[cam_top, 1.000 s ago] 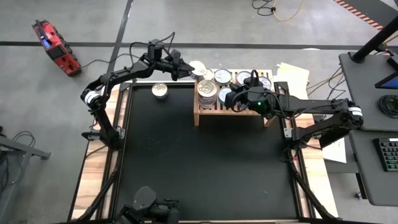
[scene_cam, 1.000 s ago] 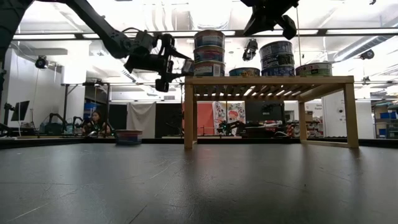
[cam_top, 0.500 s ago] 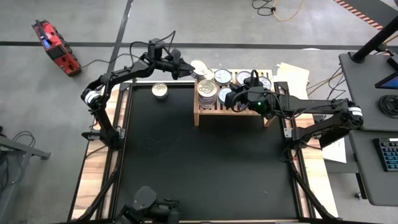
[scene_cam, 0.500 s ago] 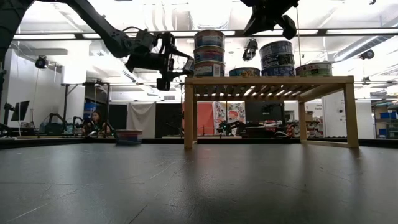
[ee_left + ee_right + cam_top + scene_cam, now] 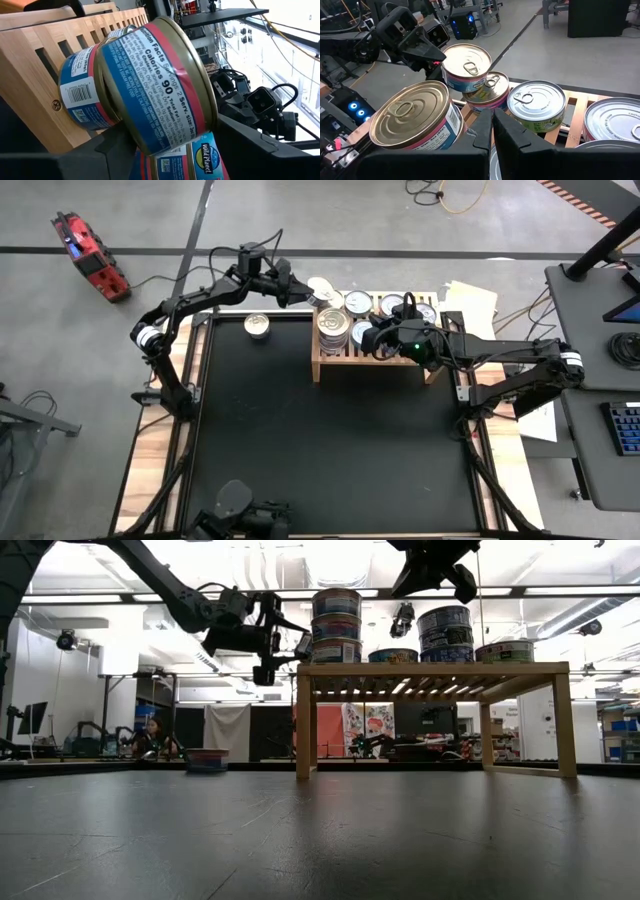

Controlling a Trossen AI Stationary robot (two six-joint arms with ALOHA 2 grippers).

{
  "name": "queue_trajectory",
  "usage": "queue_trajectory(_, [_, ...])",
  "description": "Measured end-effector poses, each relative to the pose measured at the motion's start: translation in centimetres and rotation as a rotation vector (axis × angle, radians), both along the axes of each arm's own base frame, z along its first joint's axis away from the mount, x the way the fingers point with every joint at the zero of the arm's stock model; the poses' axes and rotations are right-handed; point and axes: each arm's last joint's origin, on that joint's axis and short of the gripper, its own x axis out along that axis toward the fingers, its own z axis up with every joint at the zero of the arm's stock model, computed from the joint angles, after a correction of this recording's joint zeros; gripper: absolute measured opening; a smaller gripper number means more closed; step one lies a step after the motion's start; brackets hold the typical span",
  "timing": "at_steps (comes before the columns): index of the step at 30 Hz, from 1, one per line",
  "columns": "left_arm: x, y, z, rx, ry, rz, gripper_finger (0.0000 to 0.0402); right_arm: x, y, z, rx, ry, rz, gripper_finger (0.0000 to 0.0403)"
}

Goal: Stack canned seafood by type on shelf
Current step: Stack the blue-pink tuna can on top of the blue-pink tuna can on the shelf

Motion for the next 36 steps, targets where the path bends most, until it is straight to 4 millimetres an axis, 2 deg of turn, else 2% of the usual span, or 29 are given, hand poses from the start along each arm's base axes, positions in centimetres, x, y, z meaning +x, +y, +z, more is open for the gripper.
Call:
queue_trajectory(7, [0.02,0.01,-0.01,-0.001,0.002,0.008,0.0236,0.00,0.00,0.00,-0.001,0.001,0.000,0.0009])
queue_trajectory(11, [0.02,-0.01,0.00,-0.057,0.009,0.010,0.0237,0.00,0.00,0.00,-0.001,0.001,0.001,0.0009])
queue_trajectory(26, [0.35,-0.13,0.53,0.048,-0.018,-0.023,0.0237,0.00,0.00,0.00,-0.002,0.002,0.001,0.0009])
queue_trajectory(36, [0.26,-0.28,-0.19,0.021,0.023,-0.036,0.0237,0.00,0.00,0.00,-0.002,0.002,0.001,0.0009])
